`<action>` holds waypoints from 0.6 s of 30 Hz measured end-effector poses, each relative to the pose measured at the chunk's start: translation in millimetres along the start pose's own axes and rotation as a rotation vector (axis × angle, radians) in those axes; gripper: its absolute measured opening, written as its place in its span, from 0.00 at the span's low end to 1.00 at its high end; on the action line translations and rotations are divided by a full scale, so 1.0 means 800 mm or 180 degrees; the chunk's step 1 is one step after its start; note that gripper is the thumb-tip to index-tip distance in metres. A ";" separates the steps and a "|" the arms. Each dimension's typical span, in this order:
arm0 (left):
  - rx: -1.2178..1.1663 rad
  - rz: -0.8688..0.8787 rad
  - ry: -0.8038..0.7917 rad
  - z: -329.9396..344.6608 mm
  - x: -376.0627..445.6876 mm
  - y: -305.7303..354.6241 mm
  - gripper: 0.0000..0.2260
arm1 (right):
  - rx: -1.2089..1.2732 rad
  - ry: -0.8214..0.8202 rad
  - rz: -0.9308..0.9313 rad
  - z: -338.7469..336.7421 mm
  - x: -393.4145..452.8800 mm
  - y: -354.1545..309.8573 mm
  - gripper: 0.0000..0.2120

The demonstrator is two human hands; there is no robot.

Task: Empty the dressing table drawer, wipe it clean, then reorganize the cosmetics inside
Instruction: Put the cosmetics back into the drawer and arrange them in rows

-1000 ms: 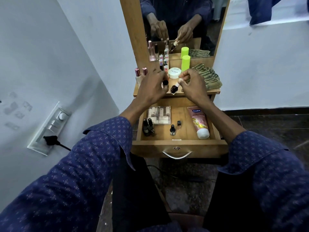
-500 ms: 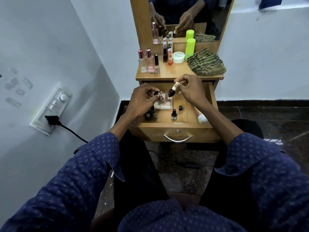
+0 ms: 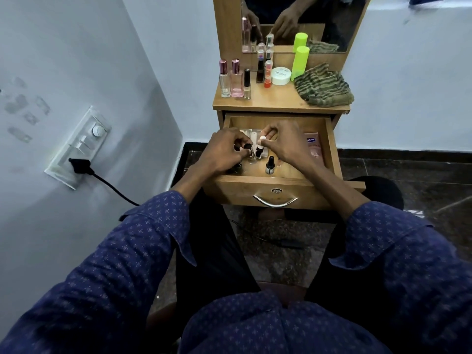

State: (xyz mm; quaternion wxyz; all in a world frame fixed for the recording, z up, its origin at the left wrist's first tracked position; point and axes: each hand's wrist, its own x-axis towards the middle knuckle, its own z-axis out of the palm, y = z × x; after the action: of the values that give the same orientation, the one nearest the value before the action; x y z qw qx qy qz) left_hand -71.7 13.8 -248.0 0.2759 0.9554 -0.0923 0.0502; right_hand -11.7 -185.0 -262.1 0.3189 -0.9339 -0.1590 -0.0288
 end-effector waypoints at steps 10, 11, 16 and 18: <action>-0.0420 -0.0098 -0.0084 -0.015 -0.023 -0.019 0.10 | -0.0820 -0.0229 -0.0402 0.017 -0.019 -0.027 0.09; -0.0518 -0.0155 -0.0069 -0.018 -0.025 -0.021 0.10 | -0.0840 -0.0207 -0.0429 0.017 -0.020 -0.029 0.09; -0.0800 -0.0287 -0.0172 -0.030 -0.032 -0.033 0.10 | -0.0890 -0.0166 -0.0426 0.016 -0.024 -0.035 0.10; -0.0893 -0.0317 -0.0201 -0.032 -0.035 -0.039 0.10 | -0.0849 -0.0154 -0.0420 0.018 -0.022 -0.036 0.10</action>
State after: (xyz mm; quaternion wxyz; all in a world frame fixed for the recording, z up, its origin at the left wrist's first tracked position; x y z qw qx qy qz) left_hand -94.0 57.8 -246.8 0.4059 0.9120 -0.0596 -0.0069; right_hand -38.4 -159.8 -259.3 0.1854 -0.9559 -0.2225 -0.0481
